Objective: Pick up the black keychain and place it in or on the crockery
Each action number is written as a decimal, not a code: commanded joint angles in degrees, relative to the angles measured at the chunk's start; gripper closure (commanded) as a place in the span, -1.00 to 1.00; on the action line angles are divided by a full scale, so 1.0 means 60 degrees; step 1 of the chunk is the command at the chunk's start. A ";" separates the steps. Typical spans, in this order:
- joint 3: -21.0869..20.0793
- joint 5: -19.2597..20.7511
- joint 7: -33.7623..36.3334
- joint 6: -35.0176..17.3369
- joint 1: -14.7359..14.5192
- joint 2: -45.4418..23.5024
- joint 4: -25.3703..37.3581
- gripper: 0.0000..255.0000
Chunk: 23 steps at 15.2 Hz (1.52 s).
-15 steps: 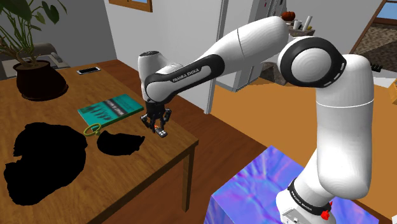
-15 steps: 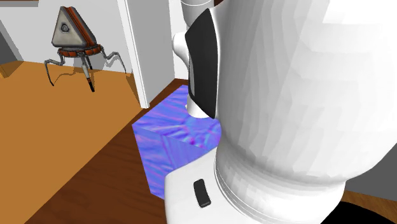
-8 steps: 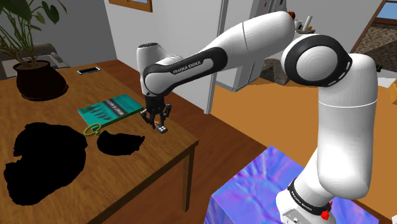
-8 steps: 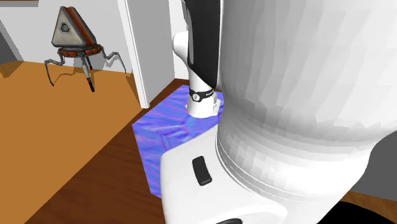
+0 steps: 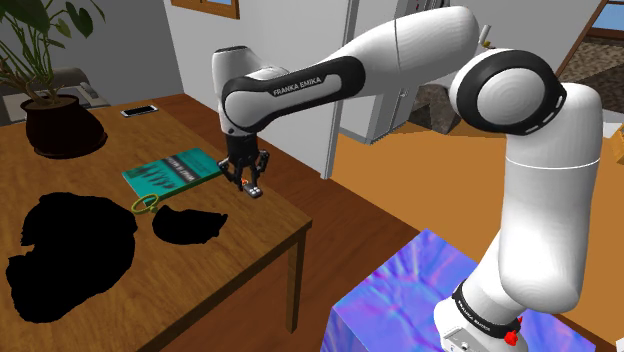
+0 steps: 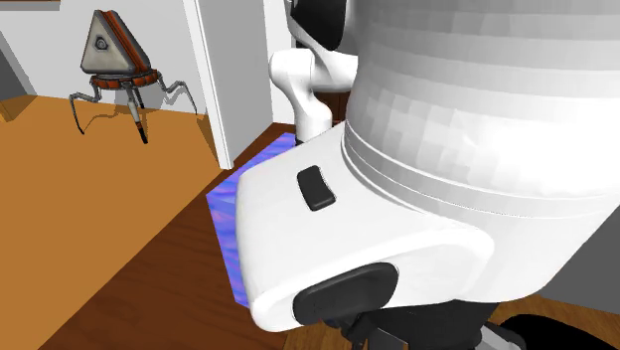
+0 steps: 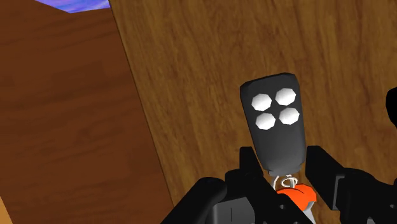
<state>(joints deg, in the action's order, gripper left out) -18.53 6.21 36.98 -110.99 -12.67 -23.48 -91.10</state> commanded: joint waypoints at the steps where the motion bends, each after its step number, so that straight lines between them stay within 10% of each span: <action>1: -0.0012 -0.0022 -0.0010 0.0241 -0.0005 0.0048 0.0192 1.00; 18: -0.0081 -0.0121 -0.0065 0.2287 -0.0085 0.0267 0.2035 1.00; 23: -0.0296 0.0196 0.0939 0.2776 -0.1022 -0.0627 0.3383 1.00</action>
<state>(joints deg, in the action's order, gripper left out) -20.12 6.97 41.52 -94.95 -17.75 -25.98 -72.62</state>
